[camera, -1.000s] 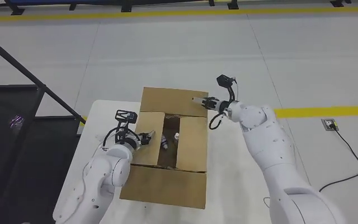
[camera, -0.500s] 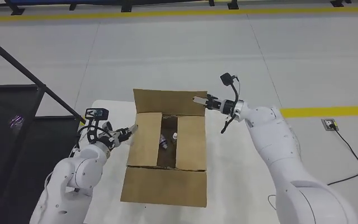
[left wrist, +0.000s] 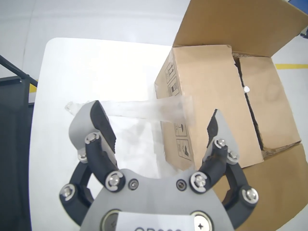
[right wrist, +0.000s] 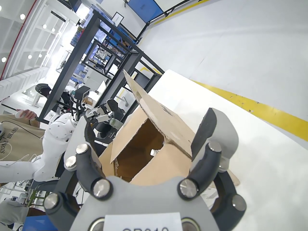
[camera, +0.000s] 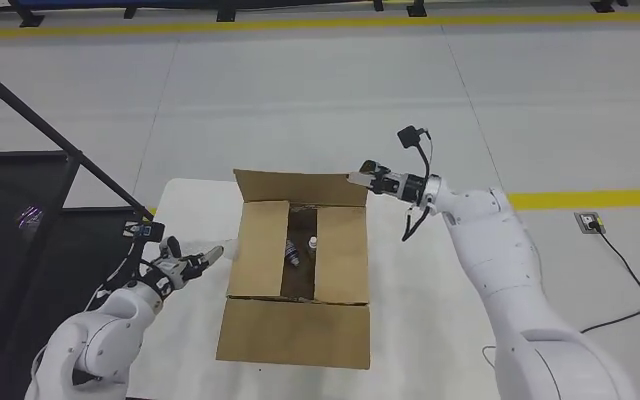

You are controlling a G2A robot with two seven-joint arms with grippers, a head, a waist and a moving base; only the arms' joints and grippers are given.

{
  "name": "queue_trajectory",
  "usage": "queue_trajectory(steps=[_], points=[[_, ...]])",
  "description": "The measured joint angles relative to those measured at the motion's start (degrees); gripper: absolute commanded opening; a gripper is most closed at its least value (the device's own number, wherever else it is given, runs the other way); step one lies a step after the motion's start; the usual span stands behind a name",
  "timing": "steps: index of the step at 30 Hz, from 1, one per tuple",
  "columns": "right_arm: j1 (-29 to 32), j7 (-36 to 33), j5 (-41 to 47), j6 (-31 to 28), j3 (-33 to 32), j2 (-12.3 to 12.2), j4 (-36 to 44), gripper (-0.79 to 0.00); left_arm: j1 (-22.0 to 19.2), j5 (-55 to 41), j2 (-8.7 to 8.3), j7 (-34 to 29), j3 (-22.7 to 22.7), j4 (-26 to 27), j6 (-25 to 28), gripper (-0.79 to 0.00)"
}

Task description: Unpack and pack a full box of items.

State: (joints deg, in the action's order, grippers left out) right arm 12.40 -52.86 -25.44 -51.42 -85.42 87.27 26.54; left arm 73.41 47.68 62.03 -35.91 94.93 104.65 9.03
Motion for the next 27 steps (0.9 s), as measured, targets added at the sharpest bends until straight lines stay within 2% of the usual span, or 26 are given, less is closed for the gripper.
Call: queue_trajectory(steps=[9, 21, 27], points=[[3.3, -3.0, 0.1, 3.0, 3.8, -1.2, 6.8, 0.000, 4.2, 0.1, -0.31, 3.1, 1.9, 1.6, 3.5, 0.000], [8.3, -4.3, 2.6, 8.5, 6.8, -2.5, 18.8, 0.000, 4.9, 1.0, -0.67, 4.0, 2.4, 0.3, 5.5, 0.000], [10.0, -4.0, 1.3, 11.7, 9.3, -2.8, 24.2, 0.000, 6.3, 4.6, -1.35, 2.7, 4.3, -0.5, 10.4, 0.000]])
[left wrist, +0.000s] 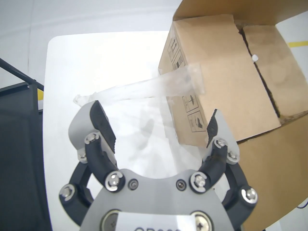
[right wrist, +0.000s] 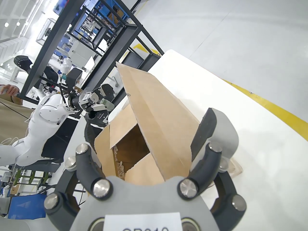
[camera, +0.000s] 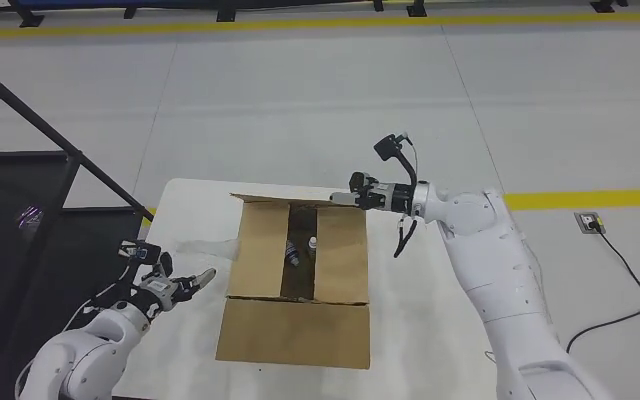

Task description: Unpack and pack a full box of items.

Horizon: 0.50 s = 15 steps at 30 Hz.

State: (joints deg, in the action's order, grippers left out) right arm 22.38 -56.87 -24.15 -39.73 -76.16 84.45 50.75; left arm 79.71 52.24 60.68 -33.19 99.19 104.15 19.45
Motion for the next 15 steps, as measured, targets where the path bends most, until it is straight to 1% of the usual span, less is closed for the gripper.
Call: queue_trajectory(steps=[4, 7, 8, 11, 13, 15], points=[[0.9, 0.1, -0.4, 1.4, 1.0, -0.3, 2.4, 0.000, 1.7, 2.8, -0.56, -0.8, 1.6, -0.3, 4.6, 0.000], [1.5, 0.3, -0.6, 2.2, 1.7, -0.6, 3.7, 0.000, 3.5, 5.6, -1.19, -2.0, 2.7, -0.6, 10.9, 0.000], [1.6, 0.3, -0.7, 2.4, 1.9, -0.7, 4.2, 0.000, 4.3, 6.8, -1.46, -2.3, 3.2, -0.7, 14.0, 0.000], [1.9, 0.4, -0.7, 3.0, 2.5, -0.9, 5.0, 0.000, 6.1, 7.7, -1.96, -1.7, 4.7, -1.5, 19.9, 0.000], [2.0, 0.6, -1.0, 3.5, 2.9, -1.1, 5.1, 0.000, 6.8, 8.0, -2.16, -1.2, 5.3, -1.9, 21.7, 0.000], [1.8, 1.0, -1.1, 4.0, 3.3, -1.2, 5.1, 0.000, 7.2, 7.9, -2.29, -0.3, 5.6, -2.3, 22.4, 0.000]])
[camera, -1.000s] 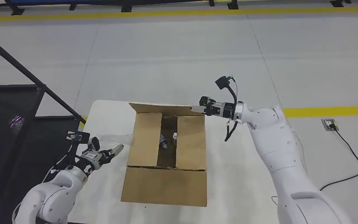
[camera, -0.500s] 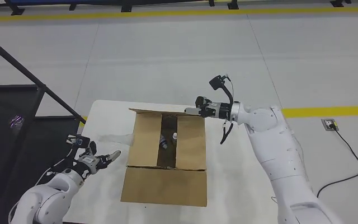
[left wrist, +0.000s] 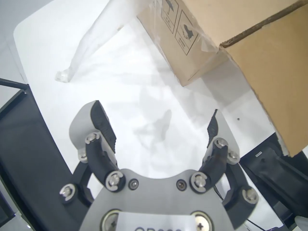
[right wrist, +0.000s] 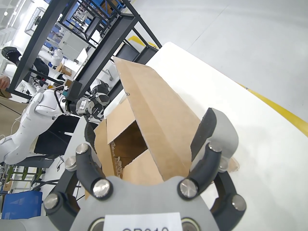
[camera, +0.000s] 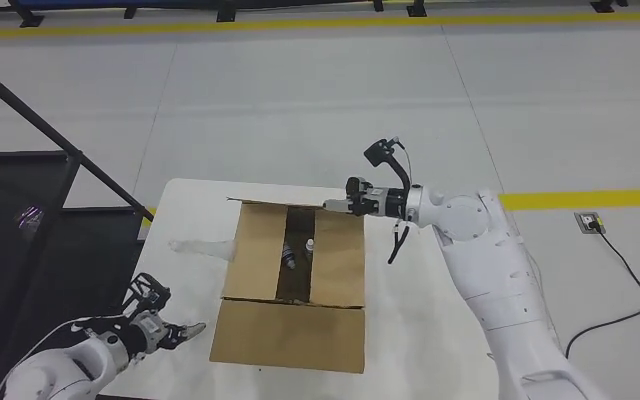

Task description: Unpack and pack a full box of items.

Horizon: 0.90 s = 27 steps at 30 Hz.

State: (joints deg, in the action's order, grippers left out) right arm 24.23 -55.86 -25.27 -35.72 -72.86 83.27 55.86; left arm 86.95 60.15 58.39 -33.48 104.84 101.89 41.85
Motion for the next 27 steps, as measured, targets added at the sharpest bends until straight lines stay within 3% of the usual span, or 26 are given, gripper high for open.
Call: queue_trajectory(steps=[4, 7, 10, 14, 17, 27], points=[[-0.3, 0.9, 0.2, 0.6, 0.6, -0.2, -0.4, 0.000, -0.6, -7.5, 0.20, 1.8, -0.1, -1.7, -3.0, 0.000], [-0.5, 1.8, 0.5, 0.8, 1.0, -0.4, -0.7, 0.000, -1.9, -18.3, 0.09, -1.5, -0.2, -3.2, -3.5, 0.000], [-0.5, 2.3, 0.6, 0.9, 1.3, -0.6, -0.6, 0.000, -3.9, -29.7, -0.45, -9.7, -0.5, -5.2, -5.2, 0.000], [-0.4, 2.7, 0.5, 1.2, 1.8, -0.9, -0.1, 0.000, -8.1, -45.1, -1.65, -26.9, -1.8, -8.1, -9.0, 0.000], [0.0, 2.9, 0.6, 1.4, 2.2, -1.1, 0.3, 0.000, -10.9, -52.9, -2.50, -34.9, -0.4, -10.6, -9.0, 0.000], [-0.1, 3.4, 1.8, 1.5, 3.5, -1.7, 0.3, 0.000, -10.6, -53.4, -2.58, -35.1, -0.8, -10.1, -8.7, 0.000]])
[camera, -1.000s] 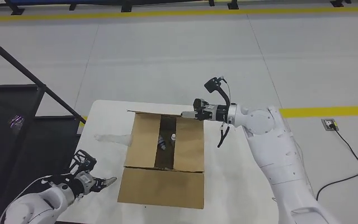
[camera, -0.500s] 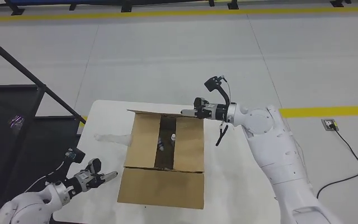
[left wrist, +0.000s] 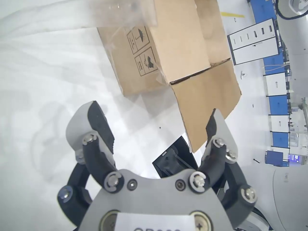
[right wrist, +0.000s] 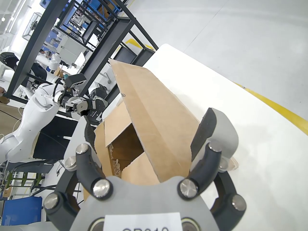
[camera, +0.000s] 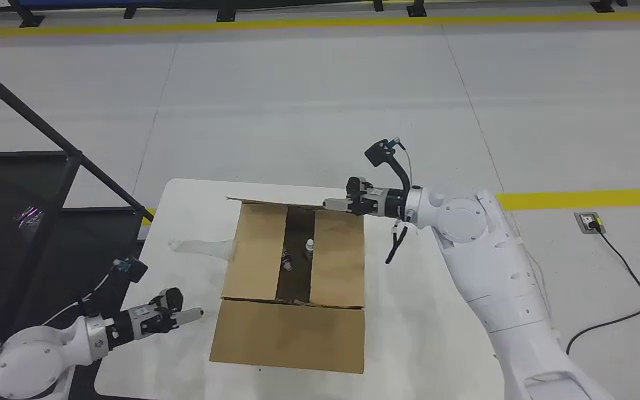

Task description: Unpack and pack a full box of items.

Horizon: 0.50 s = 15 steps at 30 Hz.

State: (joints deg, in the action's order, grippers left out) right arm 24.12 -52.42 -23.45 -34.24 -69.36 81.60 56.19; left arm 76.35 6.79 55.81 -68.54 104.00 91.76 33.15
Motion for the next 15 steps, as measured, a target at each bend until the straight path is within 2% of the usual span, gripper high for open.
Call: queue_trajectory(steps=[4, 7, 10, 13, 15], points=[[-0.6, 0.4, 0.1, 0.3, 0.9, -0.1, -0.5, 0.000, 0.1, -5.4, -0.80, -5.8, -3.4, 1.6, -3.1, 0.000], [-0.8, 0.9, 0.2, 0.2, 1.3, -0.2, -0.7, 0.000, 0.1, -9.1, -2.49, -9.6, -6.8, 2.6, -6.9, 0.000], [-0.9, 1.2, 0.4, 0.1, 1.5, -0.4, -0.8, 0.000, -0.8, -17.4, -4.69, -12.4, -8.8, 1.7, -9.7, 0.000], [-1.0, 1.3, 0.7, 0.0, 1.7, -0.5, -0.9, 0.000, -1.9, -23.5, -6.68, -13.5, -10.6, 0.1, -10.9, 0.000], [-1.0, 1.4, 0.8, 0.1, 1.9, -0.7, -0.9, 0.000, -2.5, -24.0, -7.90, -13.0, -12.1, -0.6, -10.4, 0.000]])
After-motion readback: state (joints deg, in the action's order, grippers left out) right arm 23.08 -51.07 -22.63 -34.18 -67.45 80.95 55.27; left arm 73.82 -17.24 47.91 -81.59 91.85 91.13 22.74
